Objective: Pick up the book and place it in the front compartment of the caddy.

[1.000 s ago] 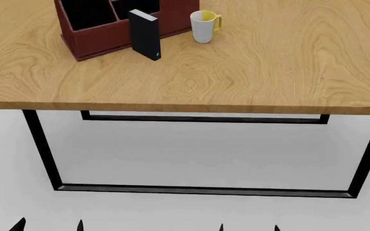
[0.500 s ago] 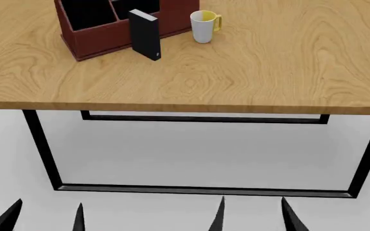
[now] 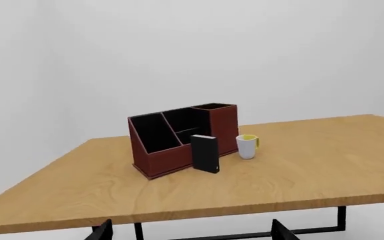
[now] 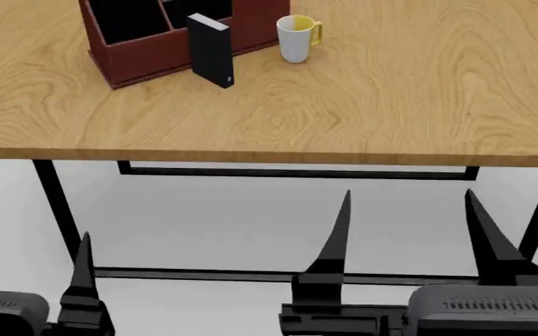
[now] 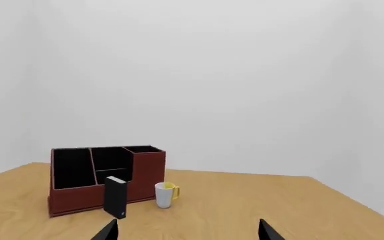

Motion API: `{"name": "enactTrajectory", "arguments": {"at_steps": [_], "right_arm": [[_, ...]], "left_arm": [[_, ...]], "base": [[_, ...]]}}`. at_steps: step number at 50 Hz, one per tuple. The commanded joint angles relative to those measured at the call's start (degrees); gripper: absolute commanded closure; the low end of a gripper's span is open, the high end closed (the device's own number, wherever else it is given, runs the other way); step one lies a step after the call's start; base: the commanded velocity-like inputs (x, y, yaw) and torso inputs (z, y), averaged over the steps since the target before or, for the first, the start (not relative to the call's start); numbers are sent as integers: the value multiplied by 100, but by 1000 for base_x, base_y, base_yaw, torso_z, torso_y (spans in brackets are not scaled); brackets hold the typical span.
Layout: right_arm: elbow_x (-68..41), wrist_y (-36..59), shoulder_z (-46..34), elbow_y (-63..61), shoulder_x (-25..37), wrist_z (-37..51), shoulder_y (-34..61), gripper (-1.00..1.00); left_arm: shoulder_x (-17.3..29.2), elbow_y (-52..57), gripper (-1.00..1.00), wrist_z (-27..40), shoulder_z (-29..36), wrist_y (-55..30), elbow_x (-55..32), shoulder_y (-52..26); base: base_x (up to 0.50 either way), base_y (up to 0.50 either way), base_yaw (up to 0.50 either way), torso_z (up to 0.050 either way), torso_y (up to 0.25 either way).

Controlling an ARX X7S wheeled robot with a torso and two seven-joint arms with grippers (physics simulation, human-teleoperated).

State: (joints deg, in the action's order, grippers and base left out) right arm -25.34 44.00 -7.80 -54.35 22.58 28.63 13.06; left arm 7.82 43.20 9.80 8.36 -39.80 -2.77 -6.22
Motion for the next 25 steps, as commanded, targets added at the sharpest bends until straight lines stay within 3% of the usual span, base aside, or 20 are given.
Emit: {"name": "enactTrajectory", "arguments": {"at_steps": [1, 7, 11, 13, 25], "right_arm": [[-2659, 331, -1188, -560, 2074, 3334, 1592, -100], [-3263, -202, -2009, -558, 2626, 4136, 2332, -100], [-3454, -438, -2423, -555, 2854, 4429, 2675, -100], [-3474, -512, -2571, -550, 2915, 4487, 2762, -100], [-3505, -698, -2907, -507, 2992, 4535, 3059, -100]], "left_arm": [[-8, 1538, -100, 76, -156, -1533, 72, -343], [320, 1678, -100, 589, -87, -1617, -425, -409], [1452, 1677, -100, 2363, 74, -1309, -2324, -595], [1761, 1673, -100, 2847, 185, -1188, -2799, -684], [2160, 1606, -100, 3398, 390, -941, -3308, -848]], "base": [[0, 0, 0, 0, 0], [0, 0, 0, 0, 0], [92, 27, 0, 0, 0], [234, 80, 0, 0, 0], [328, 84, 0, 0, 0]]}}
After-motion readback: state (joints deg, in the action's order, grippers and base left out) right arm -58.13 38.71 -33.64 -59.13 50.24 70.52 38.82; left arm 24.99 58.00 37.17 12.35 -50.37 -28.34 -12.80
